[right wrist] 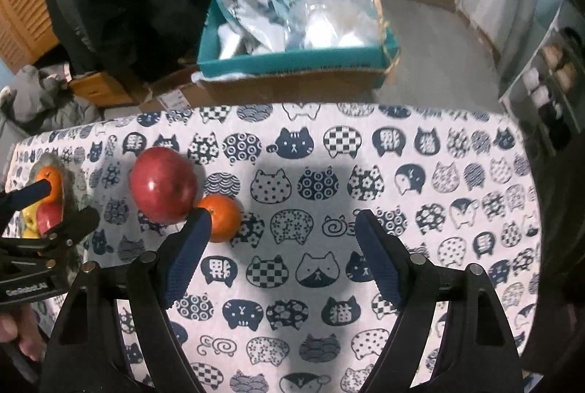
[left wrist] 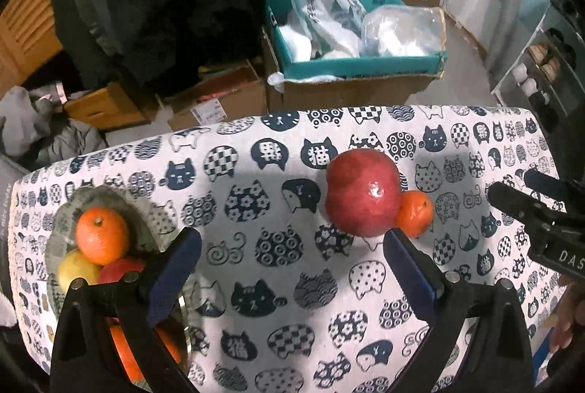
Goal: Organize fruits
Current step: 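Close the left tool on the red apple while the right tool grasps the small orange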
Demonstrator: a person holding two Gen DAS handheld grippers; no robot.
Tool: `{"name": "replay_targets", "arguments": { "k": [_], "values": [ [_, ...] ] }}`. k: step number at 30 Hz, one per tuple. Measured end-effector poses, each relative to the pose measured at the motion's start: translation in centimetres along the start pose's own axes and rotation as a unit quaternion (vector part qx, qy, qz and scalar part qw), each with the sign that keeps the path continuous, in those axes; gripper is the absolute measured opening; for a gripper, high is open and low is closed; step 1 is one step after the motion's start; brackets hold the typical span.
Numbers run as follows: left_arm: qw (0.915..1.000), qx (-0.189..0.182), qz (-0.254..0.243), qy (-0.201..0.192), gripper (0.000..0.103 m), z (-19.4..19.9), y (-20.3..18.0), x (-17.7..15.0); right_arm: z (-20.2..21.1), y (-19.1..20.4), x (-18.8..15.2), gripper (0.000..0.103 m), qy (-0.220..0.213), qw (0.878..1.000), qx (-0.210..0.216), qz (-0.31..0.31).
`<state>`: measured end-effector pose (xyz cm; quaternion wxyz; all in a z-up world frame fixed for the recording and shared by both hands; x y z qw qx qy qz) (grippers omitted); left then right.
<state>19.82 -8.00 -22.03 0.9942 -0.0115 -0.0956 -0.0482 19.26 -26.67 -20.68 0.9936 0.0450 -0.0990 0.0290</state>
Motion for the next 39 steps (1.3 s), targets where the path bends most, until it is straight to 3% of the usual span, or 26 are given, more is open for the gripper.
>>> {"name": "replay_targets", "arguments": {
  "k": [19,20,24,27,34,39],
  "values": [
    [0.9987,-0.037,-0.009,0.035,0.1,-4.7,-3.7,4.0,-3.9,-2.2,2.1,0.081,0.038,0.999,-0.03,-0.013],
    [0.9985,-0.038,-0.01,0.038,0.099,-5.0,-3.9,4.1,-4.0,-2.5,2.0,0.081,0.039,0.999,-0.03,-0.016],
    [0.9967,-0.057,-0.008,0.057,0.073,-6.2,-4.0,4.2,-4.4,-3.0,1.8,0.081,0.043,0.998,-0.027,-0.024],
    [0.995,-0.075,-0.009,0.065,0.062,-6.7,-4.0,4.0,-4.5,-3.0,1.6,0.081,0.045,0.998,-0.026,-0.025],
    [0.9958,-0.077,-0.002,0.049,0.062,-5.6,-3.3,3.4,-4.6,-2.5,1.2,0.081,0.045,0.999,-0.009,-0.023],
    [0.9981,-0.055,-0.002,0.03,0.062,-4.1,-2.0,2.7,-4.5,-1.0,0.9,0.081,0.041,0.999,0.017,-0.011]
  ]
}}
Point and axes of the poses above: each gripper's, at about its wrist camera, not at the fingertips, and z roughly against the way its jaws point, y to its left, x to its top, the point moved 1 cm from there along -z, roughly the way its jaws point, and after that the axes turned 13 degrees about y, right-handed, at the moved point
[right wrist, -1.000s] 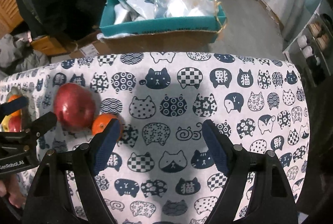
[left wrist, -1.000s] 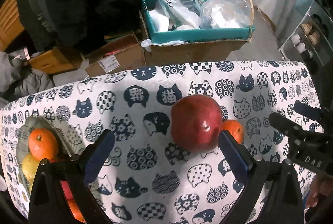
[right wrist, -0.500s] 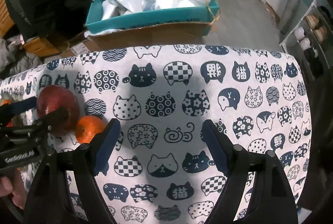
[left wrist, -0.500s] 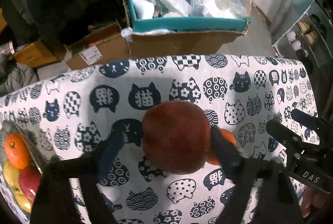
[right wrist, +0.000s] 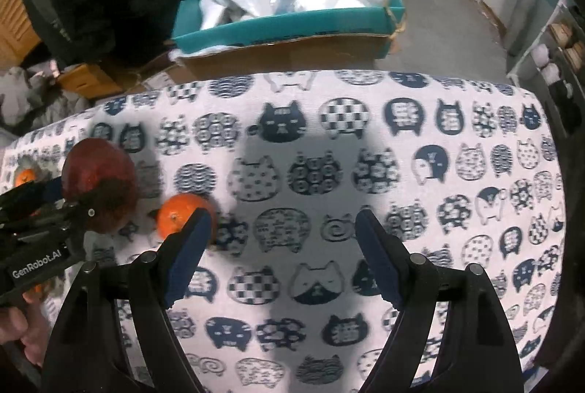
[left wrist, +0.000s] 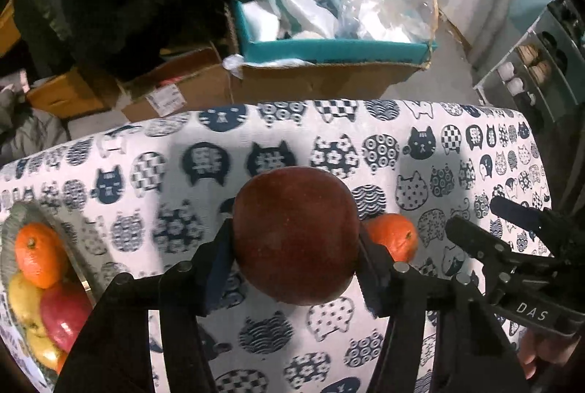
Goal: Organize fruits
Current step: 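Close the left tool on the red apple while the right tool grasps the small orange, then carry the red apple with the left tool while the right tool carries the orange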
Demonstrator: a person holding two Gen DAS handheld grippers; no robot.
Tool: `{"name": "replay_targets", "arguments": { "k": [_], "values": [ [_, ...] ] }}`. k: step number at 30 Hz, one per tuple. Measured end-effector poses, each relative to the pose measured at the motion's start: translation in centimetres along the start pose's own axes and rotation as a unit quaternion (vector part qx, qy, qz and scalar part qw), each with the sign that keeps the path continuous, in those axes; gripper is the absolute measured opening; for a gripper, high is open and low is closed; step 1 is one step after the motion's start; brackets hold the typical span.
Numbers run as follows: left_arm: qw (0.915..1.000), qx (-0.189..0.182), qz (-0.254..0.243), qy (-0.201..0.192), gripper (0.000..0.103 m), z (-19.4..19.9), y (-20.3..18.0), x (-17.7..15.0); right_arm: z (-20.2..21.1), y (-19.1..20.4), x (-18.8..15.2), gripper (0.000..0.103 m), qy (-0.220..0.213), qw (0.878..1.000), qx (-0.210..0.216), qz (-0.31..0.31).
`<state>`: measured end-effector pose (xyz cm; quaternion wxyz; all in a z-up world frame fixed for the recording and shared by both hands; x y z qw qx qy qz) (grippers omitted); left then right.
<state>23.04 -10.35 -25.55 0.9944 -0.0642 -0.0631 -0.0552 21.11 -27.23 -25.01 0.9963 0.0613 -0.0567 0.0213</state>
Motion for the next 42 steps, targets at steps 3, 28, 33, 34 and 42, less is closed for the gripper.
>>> {"name": "replay_targets", "arguments": {
  "k": [3,28,33,34,42],
  "values": [
    [0.9999,0.004,0.008,-0.008,0.062,0.8,1.0,-0.4,-0.1,1.2,0.0,0.081,-0.001,1.0,0.012,0.012],
    [0.9992,0.017,0.028,-0.023,0.062,2.4,4.8,-3.1,-4.4,7.0,0.1,0.045,0.035,0.997,0.008,0.062],
    [0.9989,0.013,0.032,-0.031,0.062,3.3,5.2,-3.5,-3.4,6.5,-0.3,0.045,0.018,0.998,0.005,0.055],
    [0.9988,0.014,0.033,-0.034,0.062,3.6,5.3,-3.7,-3.1,6.5,-0.3,0.045,0.015,0.998,0.005,0.054],
    [0.9979,0.021,0.027,-0.055,0.062,6.0,5.4,-5.1,0.6,6.6,-1.0,0.044,-0.022,0.998,-0.011,0.058]
  ]
}}
Point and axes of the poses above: each gripper's, at about its wrist camera, not at the fingertips, and z roughly against the way its jaws point, y to its left, x to its top, the point moved 1 cm from there along -z, roughly the way its jaws point, and after that the axes turned 13 degrees about y, right-handed, at the moved point
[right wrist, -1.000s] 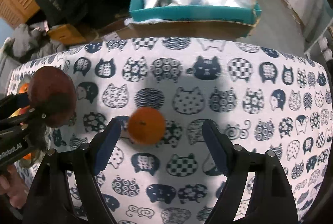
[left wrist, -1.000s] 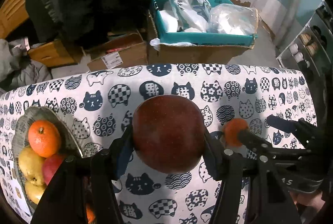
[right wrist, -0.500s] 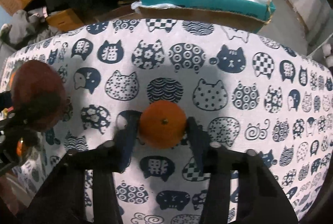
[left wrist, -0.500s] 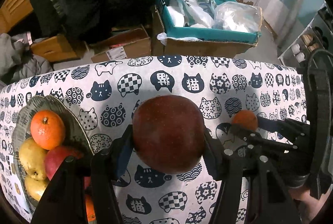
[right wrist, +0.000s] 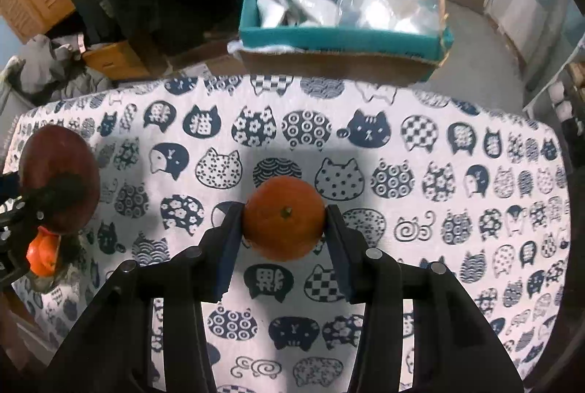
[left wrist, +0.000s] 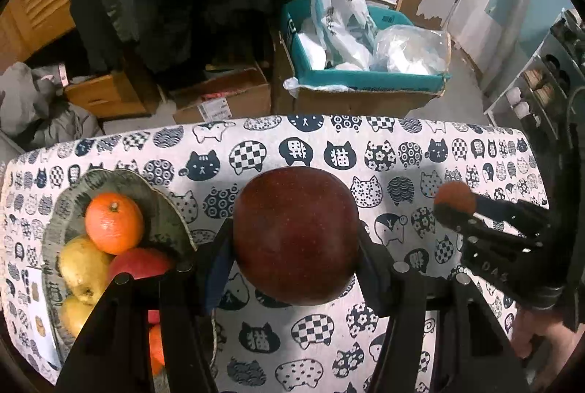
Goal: Organize fruits
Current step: 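Carry the red apple with the left tool while the right tool carries the orange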
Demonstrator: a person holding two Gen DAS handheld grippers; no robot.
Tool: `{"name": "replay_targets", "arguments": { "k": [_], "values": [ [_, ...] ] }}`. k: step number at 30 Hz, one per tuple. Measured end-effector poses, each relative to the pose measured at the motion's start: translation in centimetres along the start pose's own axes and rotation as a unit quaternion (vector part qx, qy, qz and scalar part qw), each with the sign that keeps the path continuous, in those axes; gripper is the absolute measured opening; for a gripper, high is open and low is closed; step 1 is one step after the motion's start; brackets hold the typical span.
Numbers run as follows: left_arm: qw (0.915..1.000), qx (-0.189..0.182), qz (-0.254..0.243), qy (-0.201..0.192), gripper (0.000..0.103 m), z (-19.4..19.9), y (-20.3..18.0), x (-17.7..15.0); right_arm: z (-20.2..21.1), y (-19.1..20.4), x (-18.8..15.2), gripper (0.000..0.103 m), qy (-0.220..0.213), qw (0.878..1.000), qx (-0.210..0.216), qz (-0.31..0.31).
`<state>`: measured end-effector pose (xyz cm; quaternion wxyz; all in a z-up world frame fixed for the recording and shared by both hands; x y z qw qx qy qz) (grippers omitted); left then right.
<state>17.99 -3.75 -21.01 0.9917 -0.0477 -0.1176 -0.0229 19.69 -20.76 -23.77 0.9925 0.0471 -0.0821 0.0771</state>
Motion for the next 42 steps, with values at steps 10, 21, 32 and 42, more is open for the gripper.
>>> {"name": "replay_targets", "arguments": {
  "k": [10,21,32,42],
  "values": [
    [0.9987,0.005,-0.014,-0.05,0.062,5.3,-0.2,-1.3,5.5,0.7,-1.4,0.044,-0.051,0.999,-0.011,0.004],
    [0.9938,0.0,-0.013,-0.11,0.062,12.0,0.5,-3.5,12.2,2.5,-2.8,0.044,-0.122,0.992,-0.004,0.026],
    [0.9863,0.001,0.004,-0.165,0.062,17.6,2.4,-6.6,19.0,5.4,-5.2,0.044,-0.19,0.98,0.011,0.054],
    [0.981,0.011,0.017,-0.193,0.062,20.1,4.5,-8.6,21.7,9.1,-6.0,0.044,-0.218,0.971,0.036,0.092]
  ]
}}
Point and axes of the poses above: each gripper's, at about its wrist camera, not at the fingertips, and z roughly against the way its jaws point, y to its left, x to its top, the point moved 1 cm from there along -z, roughly the way its jaws point, and after that the axes turned 13 degrees about y, right-handed, at the moved point
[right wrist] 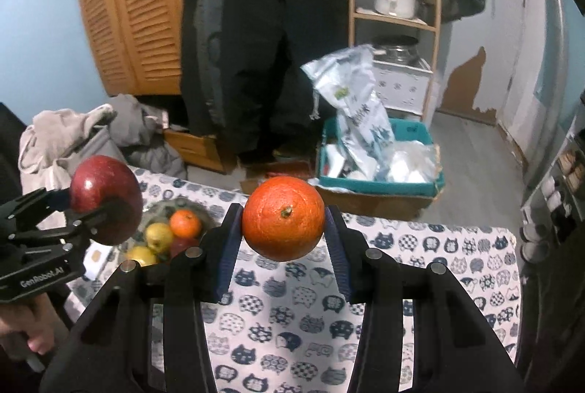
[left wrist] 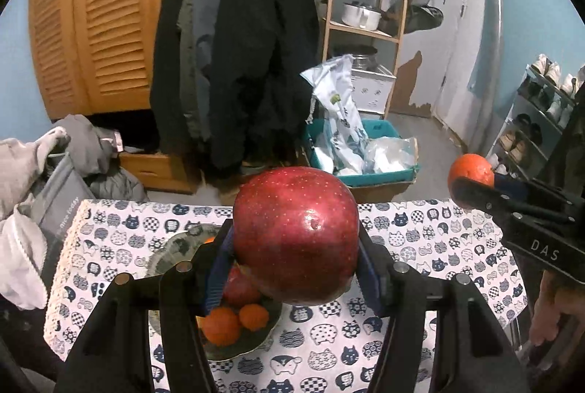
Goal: Organize fruits
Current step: 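Carry the red apple with the left tool while the right tool carries the orange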
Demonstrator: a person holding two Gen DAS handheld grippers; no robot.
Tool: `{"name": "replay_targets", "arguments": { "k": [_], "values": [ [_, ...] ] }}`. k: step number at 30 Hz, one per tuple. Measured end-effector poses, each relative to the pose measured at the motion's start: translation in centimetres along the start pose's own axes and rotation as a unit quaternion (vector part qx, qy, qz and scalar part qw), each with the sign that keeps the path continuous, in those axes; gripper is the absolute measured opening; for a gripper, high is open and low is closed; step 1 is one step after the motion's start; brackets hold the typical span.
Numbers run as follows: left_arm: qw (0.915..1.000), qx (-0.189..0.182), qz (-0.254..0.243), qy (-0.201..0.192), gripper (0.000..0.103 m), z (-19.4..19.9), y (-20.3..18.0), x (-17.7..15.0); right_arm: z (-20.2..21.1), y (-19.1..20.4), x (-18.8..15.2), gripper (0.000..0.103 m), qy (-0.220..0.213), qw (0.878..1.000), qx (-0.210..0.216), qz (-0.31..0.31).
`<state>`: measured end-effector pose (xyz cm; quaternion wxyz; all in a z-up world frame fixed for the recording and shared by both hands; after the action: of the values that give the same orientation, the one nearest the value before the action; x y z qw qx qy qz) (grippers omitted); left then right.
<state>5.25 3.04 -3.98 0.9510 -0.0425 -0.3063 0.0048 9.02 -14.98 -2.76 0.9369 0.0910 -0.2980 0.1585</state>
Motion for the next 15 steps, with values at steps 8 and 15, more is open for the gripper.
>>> {"name": "replay_targets", "arguments": {
  "k": [8,15],
  "values": [
    [0.9992,0.02,0.033,0.006,0.062,-0.4,3.7,-0.6,-1.4,3.3,1.0,0.044,0.007,0.999,0.018,0.026],
    [0.9971,0.038,0.059,0.029,0.062,-2.3,7.0,-1.5,-4.7,6.1,1.7,0.044,0.035,0.998,0.037,0.043]
  ]
}}
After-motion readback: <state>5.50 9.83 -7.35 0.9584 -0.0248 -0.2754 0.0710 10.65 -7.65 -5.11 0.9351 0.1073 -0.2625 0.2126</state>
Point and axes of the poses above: each gripper's, at about its wrist camera, not at the fingertips, and z roughly against the way its jaws point, y to its left, x to its top, the point moved 1 cm from there along -z, roughly the way its jaws point, and after that the axes turned 13 degrees about y, right-handed, at the moved point
